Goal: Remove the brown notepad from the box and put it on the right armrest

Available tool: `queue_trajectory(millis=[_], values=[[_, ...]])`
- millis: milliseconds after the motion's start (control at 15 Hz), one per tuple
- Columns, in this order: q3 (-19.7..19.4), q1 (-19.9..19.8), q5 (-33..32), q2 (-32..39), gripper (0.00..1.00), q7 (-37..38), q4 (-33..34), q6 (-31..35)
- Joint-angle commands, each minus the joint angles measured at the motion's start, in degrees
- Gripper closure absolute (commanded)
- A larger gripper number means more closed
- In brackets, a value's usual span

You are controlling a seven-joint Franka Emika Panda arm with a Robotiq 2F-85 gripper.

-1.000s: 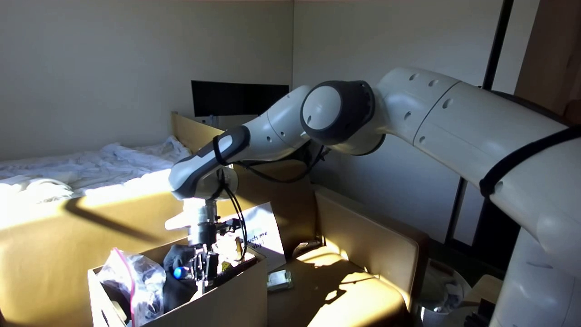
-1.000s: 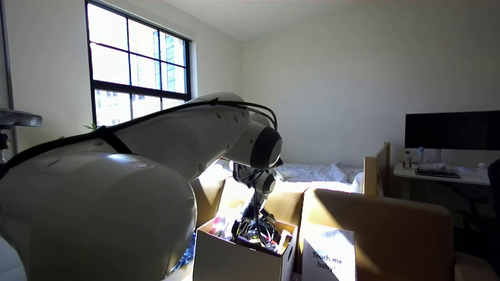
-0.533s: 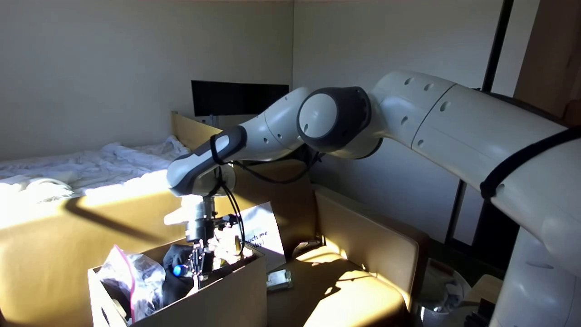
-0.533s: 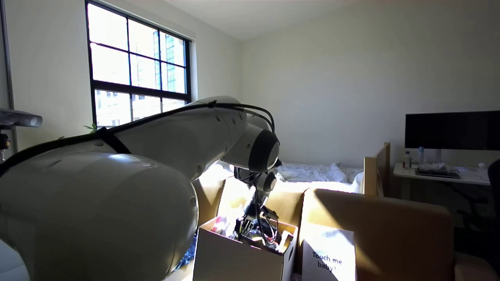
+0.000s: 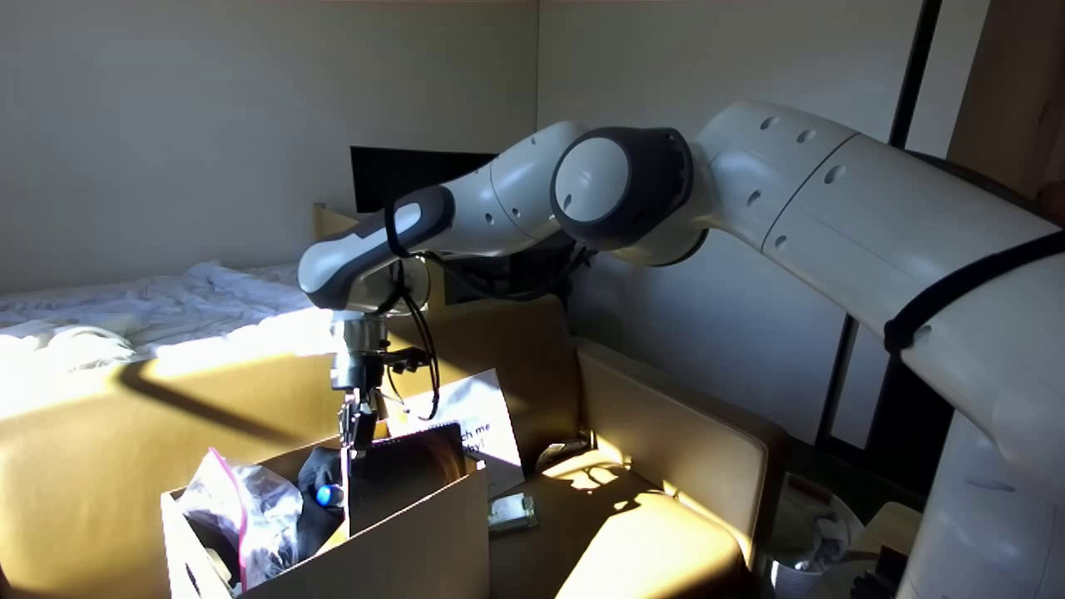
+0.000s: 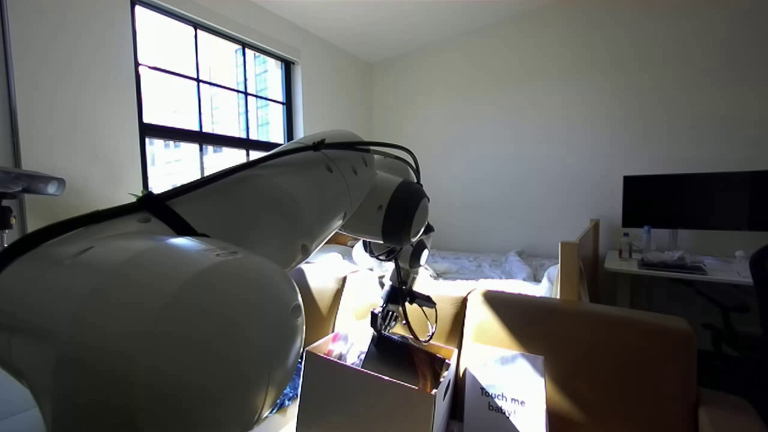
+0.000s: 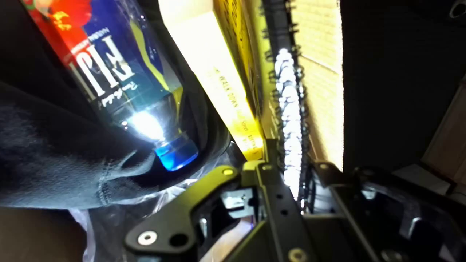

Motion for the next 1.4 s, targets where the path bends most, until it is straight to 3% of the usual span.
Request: queue_trajectory(millis=[0, 600, 1000, 1333], values=[[-1.9, 0.0, -0.9, -9.4, 0.92, 6.6, -4.8, 4.8], [-9.2, -0.7, -6.6, -26.0, 0.93, 17.7, -8.9, 14.9], [-17.7, -3.5, -15.1, -36.5, 0.93, 22.7, -24.2, 29.4], [-25.4, -3.8, -29.8, -43.4, 0.93, 37.9, -37.7, 41.1]])
